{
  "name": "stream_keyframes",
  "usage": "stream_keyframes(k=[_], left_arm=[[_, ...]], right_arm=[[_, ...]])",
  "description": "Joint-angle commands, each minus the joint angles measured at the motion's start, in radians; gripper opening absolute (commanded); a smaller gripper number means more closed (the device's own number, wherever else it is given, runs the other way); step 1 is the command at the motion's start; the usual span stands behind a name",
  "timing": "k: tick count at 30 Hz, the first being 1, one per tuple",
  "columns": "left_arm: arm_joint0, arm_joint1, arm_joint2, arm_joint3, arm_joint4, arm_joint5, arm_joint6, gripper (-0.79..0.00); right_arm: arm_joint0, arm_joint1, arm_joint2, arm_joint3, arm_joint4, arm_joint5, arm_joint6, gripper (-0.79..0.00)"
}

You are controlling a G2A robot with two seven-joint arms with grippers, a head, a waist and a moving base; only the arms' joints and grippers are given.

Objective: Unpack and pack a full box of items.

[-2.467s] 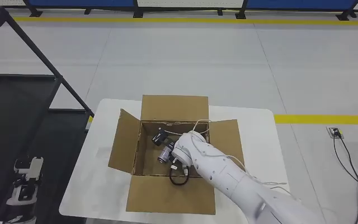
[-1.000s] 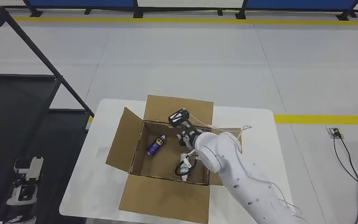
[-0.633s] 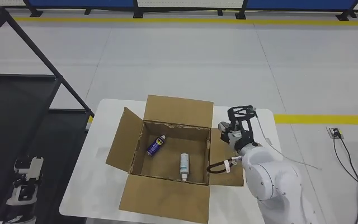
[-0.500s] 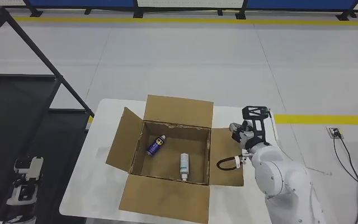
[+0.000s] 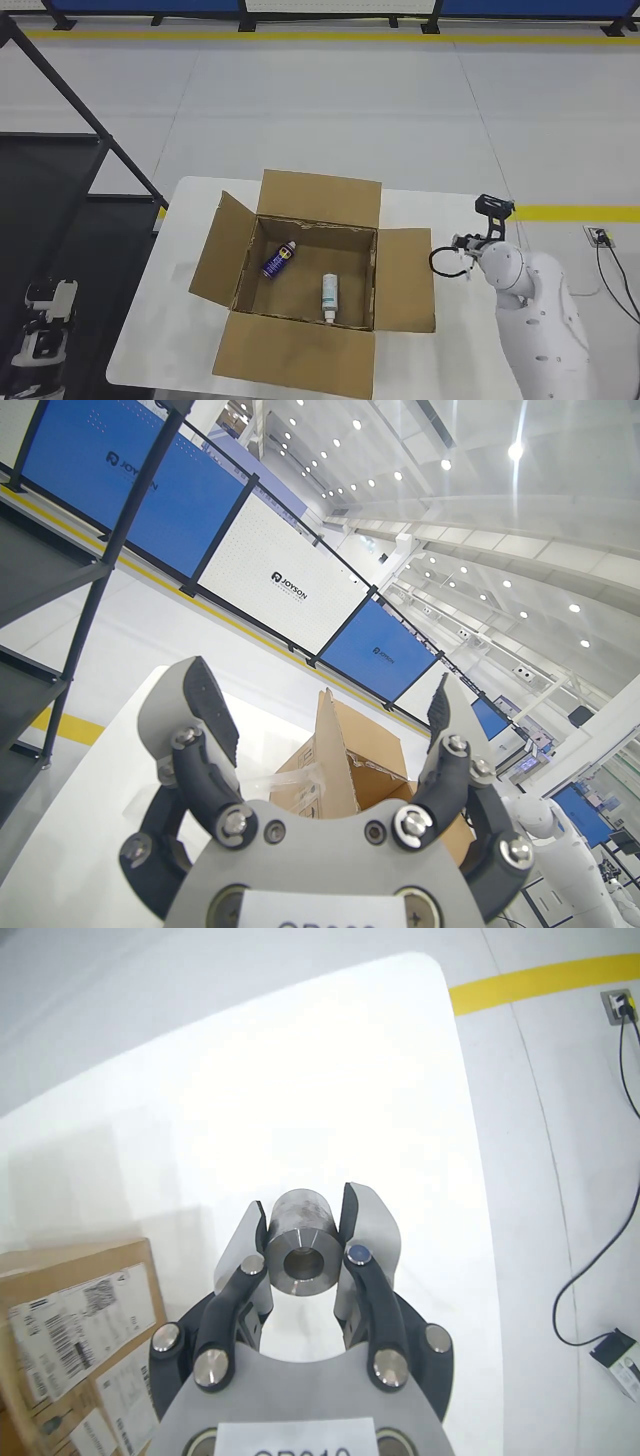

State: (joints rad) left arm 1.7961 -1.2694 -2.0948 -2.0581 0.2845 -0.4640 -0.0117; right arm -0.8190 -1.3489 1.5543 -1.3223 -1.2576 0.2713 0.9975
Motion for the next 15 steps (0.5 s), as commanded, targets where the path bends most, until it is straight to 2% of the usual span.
stream_keyframes(k=[1, 4, 11, 12, 14, 15], left_arm=[[0.000, 0.000, 0.000, 0.000, 0.000, 0.000, 0.000, 0.000], [0.000, 0.000, 0.000, 0.000, 0.000, 0.000, 0.000, 0.000], [0.000, 0.000, 0.000, 0.000, 0.000, 0.000, 0.000, 0.000], [0.000, 0.000, 0.000, 0.000, 0.000, 0.000, 0.000, 0.000], [0.000, 0.000, 0.000, 0.000, 0.000, 0.000, 0.000, 0.000], [0.000, 0.000, 0.000, 0.000, 0.000, 0.000, 0.000, 0.000]], right_arm=[[0.032, 0.000, -0.019, 0.069, -0.039, 0.004, 0.014, -0.785], [0.073, 0.000, -0.041, 0.147, -0.047, -0.032, 0.027, -0.785], [0.151, 0.000, -0.079, 0.281, -0.085, -0.034, 0.082, -0.785], [0.159, -0.001, -0.081, 0.293, -0.078, -0.039, 0.084, -0.739], [0.171, 0.000, -0.083, 0.316, -0.072, -0.050, 0.087, -0.505], [0.177, 0.000, -0.084, 0.327, -0.073, -0.049, 0.088, -0.437]])
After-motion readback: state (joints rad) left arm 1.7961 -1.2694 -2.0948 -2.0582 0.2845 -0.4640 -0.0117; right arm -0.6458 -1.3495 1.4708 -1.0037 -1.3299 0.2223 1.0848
